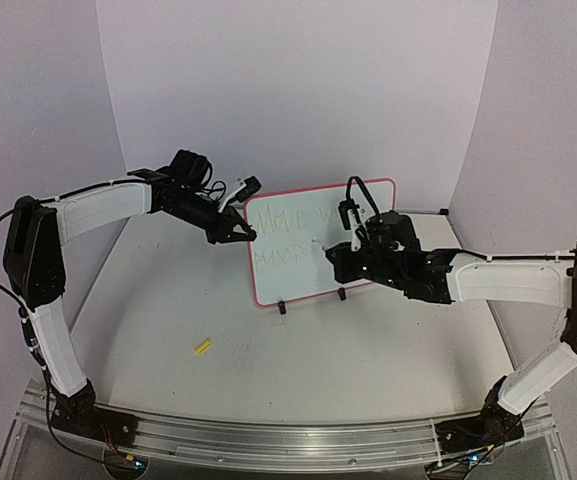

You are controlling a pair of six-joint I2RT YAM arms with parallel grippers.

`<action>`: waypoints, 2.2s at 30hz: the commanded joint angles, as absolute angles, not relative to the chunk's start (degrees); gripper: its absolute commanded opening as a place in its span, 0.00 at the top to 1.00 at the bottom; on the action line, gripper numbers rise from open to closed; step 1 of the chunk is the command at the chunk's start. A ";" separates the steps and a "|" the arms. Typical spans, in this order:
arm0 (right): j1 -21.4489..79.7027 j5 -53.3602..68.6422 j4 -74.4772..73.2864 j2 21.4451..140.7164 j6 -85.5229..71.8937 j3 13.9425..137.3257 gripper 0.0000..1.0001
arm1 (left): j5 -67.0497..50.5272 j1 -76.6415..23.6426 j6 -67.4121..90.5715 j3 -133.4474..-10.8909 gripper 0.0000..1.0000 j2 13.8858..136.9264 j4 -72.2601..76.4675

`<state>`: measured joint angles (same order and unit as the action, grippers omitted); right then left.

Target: Write a sentence on the whiteboard

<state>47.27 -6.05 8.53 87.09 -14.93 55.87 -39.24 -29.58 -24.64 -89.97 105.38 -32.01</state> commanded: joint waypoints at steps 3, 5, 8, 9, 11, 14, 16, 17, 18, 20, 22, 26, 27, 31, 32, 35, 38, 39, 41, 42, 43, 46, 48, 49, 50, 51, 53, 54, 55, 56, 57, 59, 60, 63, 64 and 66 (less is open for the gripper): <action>46.98 -9.31 9.67 87.68 -14.98 56.55 1.00 | -32.46 -29.62 -28.92 -88.86 1.00 105.49 -34.02; 46.99 -9.41 9.75 88.11 -14.73 57.24 1.00 | -32.43 -29.62 -28.94 -88.86 1.00 105.47 -34.01; 47.00 -9.52 9.76 88.93 -14.45 58.17 1.00 | -32.47 -29.63 -28.93 -88.87 1.00 105.47 -34.02; 47.00 -9.55 9.76 89.17 -14.43 58.43 1.00 | -32.48 -29.63 -28.94 -88.87 1.00 105.47 -34.03; 46.96 -9.61 9.76 89.53 -14.30 58.82 1.00 | -32.50 -29.62 -28.97 -88.84 1.00 105.39 -34.06; 46.99 -9.66 9.76 90.12 -14.11 59.21 1.00 | -32.42 -29.65 -28.93 -88.86 1.00 105.34 -34.01; 46.94 -9.77 9.77 90.24 -14.01 59.43 1.00 | -32.39 -29.63 -28.97 -88.86 1.00 105.35 -34.02; 46.98 -9.86 9.77 90.25 -13.90 59.51 1.00 | -32.41 -29.65 -28.95 -88.86 1.00 105.33 -34.01; 46.98 -9.92 9.78 90.34 -13.79 59.59 1.00 | -32.41 -29.64 -28.93 -88.86 1.00 105.35 -34.03; 46.86 -9.92 9.75 90.59 -13.58 59.83 1.00 | -32.41 -29.62 -28.96 -88.86 1.00 105.38 -34.01; 46.89 -9.57 9.69 90.94 -13.46 60.08 1.00 | -32.39 -29.63 -28.97 -88.86 1.00 105.38 -34.01; 46.92 -8.31 9.49 91.75 -13.58 60.19 1.00 | -32.41 -29.64 -28.94 -88.84 1.00 105.36 -34.04; 46.92 -8.08 9.37 91.93 -13.72 60.17 1.00 | -32.40 -29.66 -28.93 -88.85 1.00 105.34 -34.02; 46.92 -7.34 8.76 92.22 -14.25 59.62 1.00 | -32.41 -29.66 -28.96 -88.86 1.00 105.23 -34.05; 46.93 -7.22 8.59 92.28 -14.37 59.45 1.00 | -32.41 -29.65 -28.92 -88.86 1.00 105.21 -34.02; 46.95 -7.44 8.22 92.28 -14.75 58.90 1.00 | -32.42 -29.69 -28.92 -88.86 1.00 105.20 -34.03; 46.91 -9.08 7.77 91.84 -15.19 58.50 1.00 | -32.42 -29.66 -28.93 -88.82 1.00 105.15 -34.03; 46.94 -9.62 7.53 91.62 -15.30 58.45 1.00 | -32.44 -29.67 -28.96 -88.85 1.00 105.14 -34.02; 46.97 -10.70 7.11 91.40 -15.45 58.45 1.00 | -32.47 -29.67 -28.93 -88.86 1.00 105.13 -34.01; 46.92 -11.12 6.90 91.35 -15.50 58.52 1.00 | -32.48 -29.68 -28.92 -88.86 1.00 105.12 -34.04; 46.87 -11.47 6.62 91.37 -15.57 58.59 1.00 | -32.48 -29.69 -28.92 -88.87 1.00 105.12 -34.05; 46.87 -11.97 5.95 91.50 -15.72 58.73 1.00 | -32.43 -29.71 -28.96 -88.85 1.00 105.02 -34.03; 46.91 -12.06 5.76 91.58 -15.89 58.68 1.00 | -32.40 -29.71 -28.97 -88.85 1.00 105.01 -34.02; 46.93 -12.10 5.65 91.61 -15.97 58.62 1.00 | -32.43 -29.70 -28.98 -88.86 1.00 105.00 -34.03; 46.94 -12.16 5.46 91.66 -16.02 58.57 1.00 | -32.45 -29.71 -28.94 -88.84 1.00 104.95 -34.06; 46.89 -12.20 5.31 91.70 -16.10 58.54 1.00 | -32.49 -29.70 -28.97 -88.79 1.00 104.94 -34.04; 46.93 -12.19 5.13 91.75 -16.24 58.43 1.00 | -32.51 -29.72 -28.93 -88.84 1.00 104.93 -34.02; 46.94 -12.03 5.10 91.77 -16.27 58.37 1.00 | -32.51 -29.75 -28.93 -88.82 1.00 104.90 -34.04; 46.93 -11.84 5.10 91.80 -16.30 58.36 1.00 | -32.50 -29.75 -28.95 -88.85 1.00 104.86 -34.09; 46.93 -11.51 5.05 91.89 -16.27 58.42 1.00 | -32.49 -29.75 -28.97 -88.86 1.00 104.85 -34.07; 46.92 -11.24 4.92 92.02 -16.26 58.51 1.00 | -32.49 -29.73 -28.98 -88.86 1.00 104.85 -34.06; 46.89 -10.93 4.66 92.32 -16.26 58.71 1.00 | -32.57 -29.71 -28.96 -88.84 1.00 104.84 -34.03; 46.92 -10.80 4.58 92.40 -16.26 58.77 1.00 | -32.54 -29.71 -28.98 -88.85 1.00 104.80 -34.08; 46.93 -10.31 4.47 92.76 -16.23 58.99 1.00 | -32.49 -29.79 -28.96 -88.82 1.00 104.66 -34.01; 46.94 -10.07 4.44 92.85 -16.18 59.07 1.00 | -32.46 -29.79 -28.96 -88.84 1.00 104.61 -34.01; 46.89 -9.53 4.42 92.98 -16.01 59.36 1.00 | -32.50 -29.84 -28.97 -88.80 1.00 104.51 -34.02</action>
<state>47.16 -9.75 4.77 91.94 -15.55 58.11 -39.16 -29.69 -24.62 -89.97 105.29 -32.03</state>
